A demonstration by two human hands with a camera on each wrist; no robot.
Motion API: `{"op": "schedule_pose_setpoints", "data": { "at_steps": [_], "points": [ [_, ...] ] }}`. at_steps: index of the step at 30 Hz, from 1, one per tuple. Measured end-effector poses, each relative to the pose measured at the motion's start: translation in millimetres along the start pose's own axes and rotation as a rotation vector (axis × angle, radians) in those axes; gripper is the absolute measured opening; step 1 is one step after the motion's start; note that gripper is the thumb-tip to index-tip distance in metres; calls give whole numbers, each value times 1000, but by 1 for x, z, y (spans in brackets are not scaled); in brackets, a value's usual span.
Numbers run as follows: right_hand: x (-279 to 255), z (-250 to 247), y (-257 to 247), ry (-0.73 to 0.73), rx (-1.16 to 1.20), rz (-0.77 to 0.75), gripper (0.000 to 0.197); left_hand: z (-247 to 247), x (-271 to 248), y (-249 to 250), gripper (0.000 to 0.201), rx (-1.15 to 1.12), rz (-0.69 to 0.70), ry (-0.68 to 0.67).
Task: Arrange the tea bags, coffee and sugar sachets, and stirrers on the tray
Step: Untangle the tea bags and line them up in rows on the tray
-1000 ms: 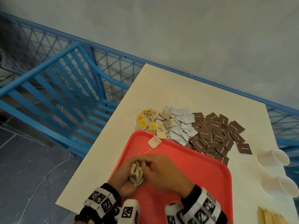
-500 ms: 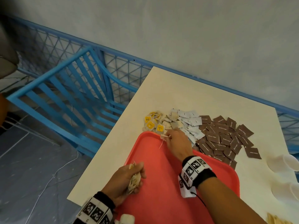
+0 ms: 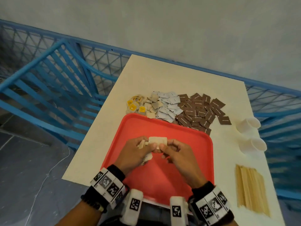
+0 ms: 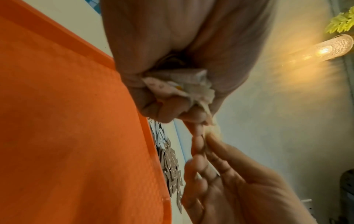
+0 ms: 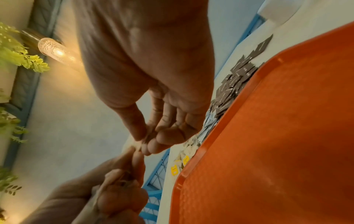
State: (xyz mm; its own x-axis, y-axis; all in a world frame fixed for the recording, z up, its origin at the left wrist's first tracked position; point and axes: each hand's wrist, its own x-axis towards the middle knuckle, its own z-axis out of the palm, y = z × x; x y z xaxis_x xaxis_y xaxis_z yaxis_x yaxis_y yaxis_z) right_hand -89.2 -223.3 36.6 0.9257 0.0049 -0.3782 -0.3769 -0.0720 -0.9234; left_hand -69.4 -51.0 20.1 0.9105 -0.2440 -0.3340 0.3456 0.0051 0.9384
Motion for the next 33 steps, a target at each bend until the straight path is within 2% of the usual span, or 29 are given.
{"op": "schedule_pose_setpoints", "data": {
  "at_steps": [3,5,8,9,10,11,14,19,21,23,25,27,29,31,33],
  "points": [
    [-14,-19,8,95,-21,-29,8,-5,-8,5,24,95,-27,-58],
    [-25,-32,6,110,-91,-104,7,-9,-13,14,23,248,-9,-159],
    [-37,-37,0,-93,-495,-294,40,-7,-20,29,23,686,122,-350],
    [-40,-33,0,-139,-584,-355,37,-5,-21,32,26,778,159,-385],
    [-42,-28,4,-139,-602,-406,24,-4,-23,34,28,817,187,-386],
    [-44,-24,7,-109,-558,-422,10,-3,-24,34,27,814,209,-355],
    [-49,-24,21,-36,-395,-348,10,-1,-29,26,22,693,256,-230],
    [-58,-27,34,-66,-283,-221,8,11,-39,4,18,448,130,-158],
    [-59,-26,37,60,-304,-237,9,15,-40,-2,16,332,114,-37],
    [-61,-22,37,260,-394,-277,12,19,-44,-7,19,261,120,78],
    [-61,-15,33,362,-496,-356,20,29,-52,-6,24,176,82,40],
    [-61,-6,32,345,-638,-473,13,40,-56,-7,32,34,22,-20],
    [-61,2,31,290,-738,-552,3,43,-53,-9,32,-55,7,4],
    [-63,3,26,247,-724,-579,2,40,-50,-8,28,-95,12,49],
    [-65,-2,17,271,-536,-536,6,32,-49,-4,28,-46,39,51]
  ]
}}
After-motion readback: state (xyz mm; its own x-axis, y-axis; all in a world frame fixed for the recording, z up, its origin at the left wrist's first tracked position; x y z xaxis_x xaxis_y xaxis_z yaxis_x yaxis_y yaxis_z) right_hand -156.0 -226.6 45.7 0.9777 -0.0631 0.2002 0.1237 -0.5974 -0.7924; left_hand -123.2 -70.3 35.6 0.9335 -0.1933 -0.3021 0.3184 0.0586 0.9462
